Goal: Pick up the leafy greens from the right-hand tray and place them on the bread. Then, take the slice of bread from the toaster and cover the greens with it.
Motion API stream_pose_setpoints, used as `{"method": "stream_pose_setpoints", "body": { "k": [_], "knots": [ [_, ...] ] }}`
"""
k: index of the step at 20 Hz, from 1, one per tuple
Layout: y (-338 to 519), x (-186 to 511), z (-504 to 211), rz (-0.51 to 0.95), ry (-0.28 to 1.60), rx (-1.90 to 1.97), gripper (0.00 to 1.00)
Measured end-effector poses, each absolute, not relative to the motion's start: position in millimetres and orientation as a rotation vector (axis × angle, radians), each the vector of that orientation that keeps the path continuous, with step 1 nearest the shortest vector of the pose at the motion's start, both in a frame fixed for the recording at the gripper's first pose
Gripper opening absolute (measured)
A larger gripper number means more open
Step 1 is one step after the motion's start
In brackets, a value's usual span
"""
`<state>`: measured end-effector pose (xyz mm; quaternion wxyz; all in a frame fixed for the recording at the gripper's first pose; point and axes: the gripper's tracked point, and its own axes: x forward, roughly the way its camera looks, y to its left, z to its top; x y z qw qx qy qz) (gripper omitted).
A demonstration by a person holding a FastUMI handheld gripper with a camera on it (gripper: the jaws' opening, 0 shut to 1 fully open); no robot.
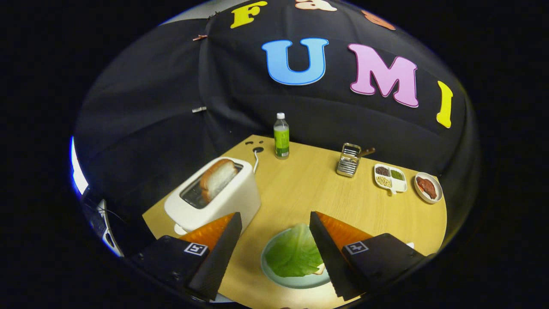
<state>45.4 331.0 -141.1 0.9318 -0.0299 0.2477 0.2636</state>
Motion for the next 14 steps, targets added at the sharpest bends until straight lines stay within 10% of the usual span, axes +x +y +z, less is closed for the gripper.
{"method": "stream_pose_setpoints", "body": {
  "k": [14],
  "knots": [
    [466, 58, -131, 0.648, 0.464, -0.064, 1.00]
  ]
}}
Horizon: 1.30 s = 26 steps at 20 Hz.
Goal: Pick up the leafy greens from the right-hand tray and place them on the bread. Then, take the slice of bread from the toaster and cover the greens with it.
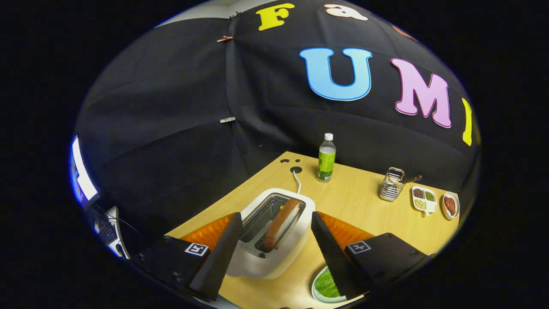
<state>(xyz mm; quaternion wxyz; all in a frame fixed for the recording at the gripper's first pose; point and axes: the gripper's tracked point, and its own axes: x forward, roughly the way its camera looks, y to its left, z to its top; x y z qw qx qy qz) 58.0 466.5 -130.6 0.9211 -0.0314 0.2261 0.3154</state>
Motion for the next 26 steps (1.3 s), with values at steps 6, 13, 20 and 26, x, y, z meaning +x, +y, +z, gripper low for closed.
{"method": "stream_pose_setpoints", "body": {
  "k": [6, 13, 20, 26],
  "knots": [
    [471, 84, -170, 0.562, 0.512, -0.118, 1.00],
    [478, 92, -177, 0.523, 0.523, -0.121, 0.60],
    [481, 78, -182, 0.498, 0.648, -0.034, 0.17],
    [476, 80, -154, 0.562, 0.612, -0.004, 0.10]
  ]
}}
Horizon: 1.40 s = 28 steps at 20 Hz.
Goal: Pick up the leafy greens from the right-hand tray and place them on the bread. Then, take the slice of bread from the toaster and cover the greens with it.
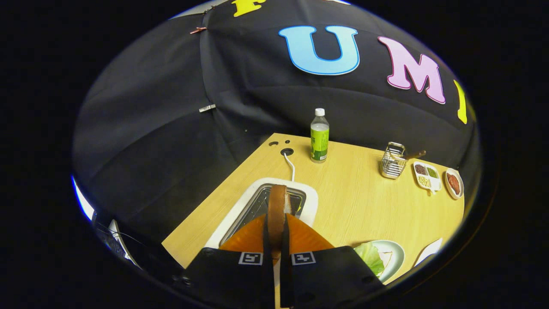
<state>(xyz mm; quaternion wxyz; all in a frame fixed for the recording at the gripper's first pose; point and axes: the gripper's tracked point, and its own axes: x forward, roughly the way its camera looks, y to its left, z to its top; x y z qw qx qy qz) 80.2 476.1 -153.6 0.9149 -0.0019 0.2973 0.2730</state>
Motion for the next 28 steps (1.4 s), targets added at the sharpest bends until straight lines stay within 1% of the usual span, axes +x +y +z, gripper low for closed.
{"method": "stream_pose_setpoints", "body": {
  "k": [7, 10, 13, 20, 25, 28],
  "knots": [
    [451, 82, -97, 0.613, 0.548, 0.066, 0.09],
    [419, 93, -77, 0.579, 0.508, 0.090, 0.09],
    [386, 99, -74, 0.542, 0.499, 0.127, 0.09],
    [309, 100, -128, 0.411, 0.599, 0.222, 0.09],
    [286, 86, -177, 0.381, 0.677, 0.248, 0.09],
    [289, 77, -201, 0.386, 0.715, 0.262, 0.09]
  ]
}}
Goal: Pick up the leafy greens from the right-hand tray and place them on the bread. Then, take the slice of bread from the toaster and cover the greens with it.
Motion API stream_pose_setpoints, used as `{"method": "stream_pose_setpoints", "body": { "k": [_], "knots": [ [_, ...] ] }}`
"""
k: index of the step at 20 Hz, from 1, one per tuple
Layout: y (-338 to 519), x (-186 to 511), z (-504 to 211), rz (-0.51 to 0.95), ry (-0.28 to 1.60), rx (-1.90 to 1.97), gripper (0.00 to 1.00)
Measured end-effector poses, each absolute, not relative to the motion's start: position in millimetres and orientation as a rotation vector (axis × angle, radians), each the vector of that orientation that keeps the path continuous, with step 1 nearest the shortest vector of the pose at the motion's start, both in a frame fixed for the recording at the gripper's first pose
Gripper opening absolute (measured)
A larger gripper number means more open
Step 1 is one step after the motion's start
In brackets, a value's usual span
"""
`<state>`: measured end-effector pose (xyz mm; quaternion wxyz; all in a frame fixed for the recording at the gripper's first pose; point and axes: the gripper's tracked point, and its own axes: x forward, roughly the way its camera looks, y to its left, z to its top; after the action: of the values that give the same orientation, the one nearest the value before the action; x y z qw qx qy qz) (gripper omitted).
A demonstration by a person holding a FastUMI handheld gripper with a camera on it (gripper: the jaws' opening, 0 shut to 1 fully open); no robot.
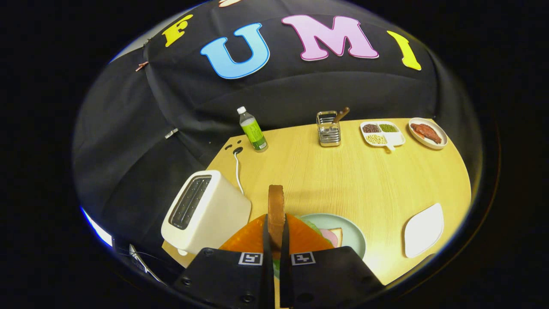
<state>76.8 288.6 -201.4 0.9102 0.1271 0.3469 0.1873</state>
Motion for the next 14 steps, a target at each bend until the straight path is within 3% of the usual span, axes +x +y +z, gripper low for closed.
{"method": "stream_pose_setpoints", "body": {
  "k": [14],
  "knots": [
    [241, 74, -273, 0.256, 0.809, 0.283, 0.09]
  ]
}}
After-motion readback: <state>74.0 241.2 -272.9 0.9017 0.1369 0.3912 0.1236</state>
